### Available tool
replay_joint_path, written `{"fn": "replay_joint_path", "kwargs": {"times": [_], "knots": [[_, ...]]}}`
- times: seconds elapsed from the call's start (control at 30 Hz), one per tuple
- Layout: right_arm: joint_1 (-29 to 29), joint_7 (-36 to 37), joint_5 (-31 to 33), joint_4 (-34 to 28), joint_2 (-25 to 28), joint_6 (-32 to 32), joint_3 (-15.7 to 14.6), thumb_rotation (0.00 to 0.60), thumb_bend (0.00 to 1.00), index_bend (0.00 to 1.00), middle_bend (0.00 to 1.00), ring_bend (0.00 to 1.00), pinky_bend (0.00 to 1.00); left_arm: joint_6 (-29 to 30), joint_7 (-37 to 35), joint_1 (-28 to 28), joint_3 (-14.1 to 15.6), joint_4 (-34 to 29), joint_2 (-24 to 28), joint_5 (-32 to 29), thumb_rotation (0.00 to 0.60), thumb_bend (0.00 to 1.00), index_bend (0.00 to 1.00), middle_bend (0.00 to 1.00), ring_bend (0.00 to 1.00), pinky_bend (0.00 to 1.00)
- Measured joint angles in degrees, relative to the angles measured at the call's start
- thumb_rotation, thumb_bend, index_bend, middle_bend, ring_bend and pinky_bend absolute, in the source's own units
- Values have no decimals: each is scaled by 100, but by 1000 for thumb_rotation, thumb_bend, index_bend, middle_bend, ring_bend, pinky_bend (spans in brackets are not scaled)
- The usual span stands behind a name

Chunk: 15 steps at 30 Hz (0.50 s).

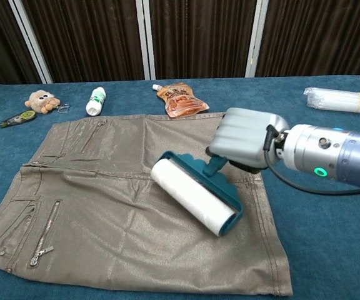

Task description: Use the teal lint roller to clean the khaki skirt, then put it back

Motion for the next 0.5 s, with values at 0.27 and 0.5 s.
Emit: {"fn": "replay_joint_path", "kwargs": {"times": [0.27,0.5], "knots": [[262,-1044,458,-554,-540,16,82,600,1000,469,513,399,386,45,-110,39,17,47,39,23,600,0,0,0,0,0],[363,-1687,876,-513,-786,285,25,600,1000,468,513,399,387,34,-176,40,10,73,55,6,600,0,0,0,0,0]]}}
